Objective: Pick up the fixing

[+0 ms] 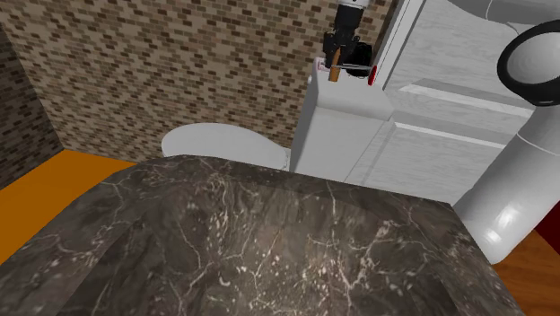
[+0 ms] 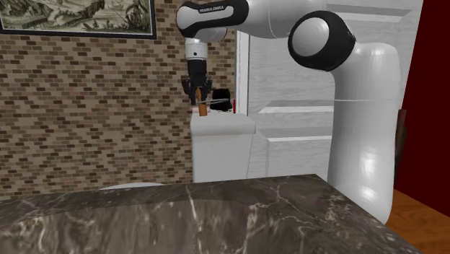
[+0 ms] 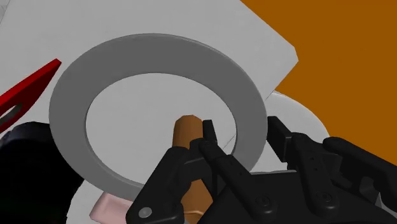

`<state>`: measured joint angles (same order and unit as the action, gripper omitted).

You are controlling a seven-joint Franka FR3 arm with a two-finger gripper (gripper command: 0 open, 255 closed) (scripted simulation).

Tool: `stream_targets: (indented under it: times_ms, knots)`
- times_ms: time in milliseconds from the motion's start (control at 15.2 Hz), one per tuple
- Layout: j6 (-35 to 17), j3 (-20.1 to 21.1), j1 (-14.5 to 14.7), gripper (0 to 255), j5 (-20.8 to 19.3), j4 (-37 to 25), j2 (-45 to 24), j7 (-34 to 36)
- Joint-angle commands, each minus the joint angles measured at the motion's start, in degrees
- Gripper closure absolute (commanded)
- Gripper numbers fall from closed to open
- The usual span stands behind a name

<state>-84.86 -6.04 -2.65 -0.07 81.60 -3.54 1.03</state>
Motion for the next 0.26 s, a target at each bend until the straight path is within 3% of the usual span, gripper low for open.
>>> stream_targets:
  times_ms: [0, 198]
  knots:
    - [2.0, -0.05, -0.07, 255, 0.09, -2.86, -0.88, -0.12]
    - [3.07, -0.07, -0.1, 255, 0.14, -4.38, -1.33, -0.15]
